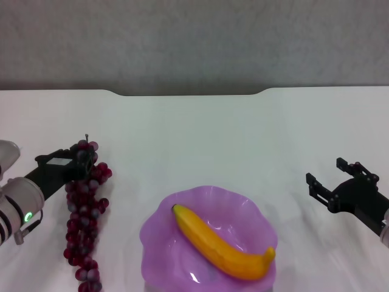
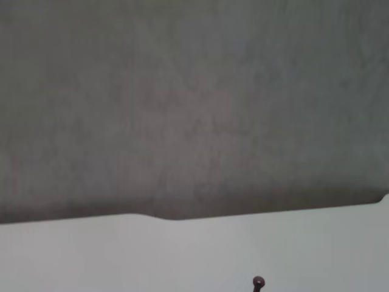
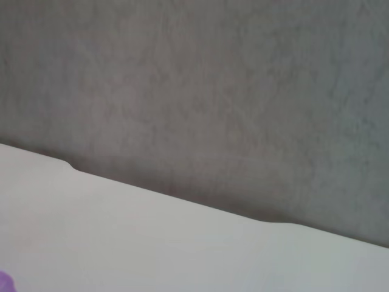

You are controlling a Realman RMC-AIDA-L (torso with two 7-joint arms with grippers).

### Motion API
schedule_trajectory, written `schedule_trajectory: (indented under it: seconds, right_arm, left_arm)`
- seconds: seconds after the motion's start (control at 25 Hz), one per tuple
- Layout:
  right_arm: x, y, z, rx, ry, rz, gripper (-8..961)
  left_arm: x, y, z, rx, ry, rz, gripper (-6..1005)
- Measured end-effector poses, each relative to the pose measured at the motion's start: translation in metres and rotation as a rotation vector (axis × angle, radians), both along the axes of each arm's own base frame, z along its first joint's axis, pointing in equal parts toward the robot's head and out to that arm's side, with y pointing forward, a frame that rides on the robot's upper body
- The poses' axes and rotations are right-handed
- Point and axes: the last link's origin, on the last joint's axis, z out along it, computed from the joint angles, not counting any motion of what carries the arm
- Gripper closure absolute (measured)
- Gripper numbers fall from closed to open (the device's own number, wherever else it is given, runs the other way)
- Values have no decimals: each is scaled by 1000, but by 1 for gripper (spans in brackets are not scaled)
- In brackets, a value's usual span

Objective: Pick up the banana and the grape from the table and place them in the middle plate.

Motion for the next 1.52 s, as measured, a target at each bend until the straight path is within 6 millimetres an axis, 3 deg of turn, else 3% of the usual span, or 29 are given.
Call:
schedule_trajectory:
  seconds: [0.8, 1.0, 1.28, 1.52]
  right_arm:
    - [2, -1, -1, -7, -9, -8, 166]
    - [5, -2, -1, -9, -13, -15, 167]
    - [5, -2, -1, -9, -14, -16, 167]
    - [5, -2, -1, -9, -14, -17, 166]
  left_arm:
    - [46, -4, 30, -69, -2, -28, 754]
    - [71, -9, 53, -87, 20, -85, 756]
    - [89, -15, 83, -104, 12, -119, 761]
    - [124, -21, 105, -172, 107, -149, 763]
